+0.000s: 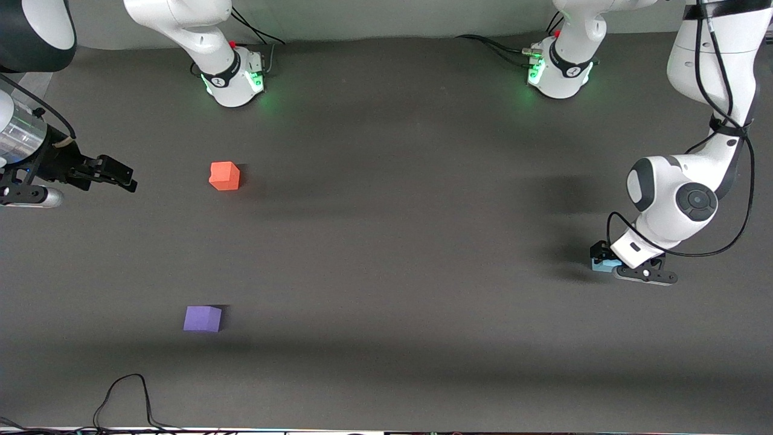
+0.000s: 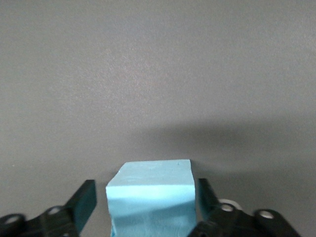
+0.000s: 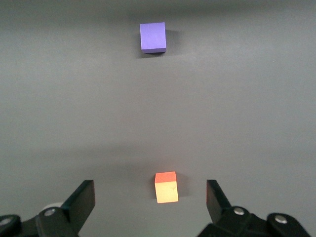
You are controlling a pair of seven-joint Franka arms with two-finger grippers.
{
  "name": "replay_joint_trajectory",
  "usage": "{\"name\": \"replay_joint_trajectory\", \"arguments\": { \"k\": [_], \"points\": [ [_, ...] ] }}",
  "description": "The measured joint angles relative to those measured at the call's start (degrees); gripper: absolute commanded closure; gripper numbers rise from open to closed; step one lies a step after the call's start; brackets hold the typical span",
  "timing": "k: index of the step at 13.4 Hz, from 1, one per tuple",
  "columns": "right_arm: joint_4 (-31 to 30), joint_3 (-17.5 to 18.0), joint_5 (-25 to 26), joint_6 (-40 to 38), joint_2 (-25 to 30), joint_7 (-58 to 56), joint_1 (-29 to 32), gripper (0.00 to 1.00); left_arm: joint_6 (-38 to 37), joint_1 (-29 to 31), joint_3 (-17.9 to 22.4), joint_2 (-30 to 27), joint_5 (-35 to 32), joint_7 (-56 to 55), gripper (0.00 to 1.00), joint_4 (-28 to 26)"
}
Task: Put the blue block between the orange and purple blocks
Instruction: 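Close the left gripper on the light blue block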
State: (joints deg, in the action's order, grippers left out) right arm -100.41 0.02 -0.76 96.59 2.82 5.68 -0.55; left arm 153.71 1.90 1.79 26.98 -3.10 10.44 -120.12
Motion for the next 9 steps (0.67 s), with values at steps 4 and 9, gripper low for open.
{"name": "replay_joint_trajectory", "arguments": {
  "k": [4, 9],
  "points": [
    [0.0, 0.0, 0.0, 0.0, 0.0, 0.0, 0.0, 0.0, 0.3, 0.0, -0.1, 0.0, 0.0, -0.8, 0.54, 0.0],
    [0.0, 0.0, 0.0, 0.0, 0.0, 0.0, 0.0, 0.0, 0.3, 0.0, -0.1, -0.1, 0.0, -1.5, 0.54, 0.7]
  ]
}}
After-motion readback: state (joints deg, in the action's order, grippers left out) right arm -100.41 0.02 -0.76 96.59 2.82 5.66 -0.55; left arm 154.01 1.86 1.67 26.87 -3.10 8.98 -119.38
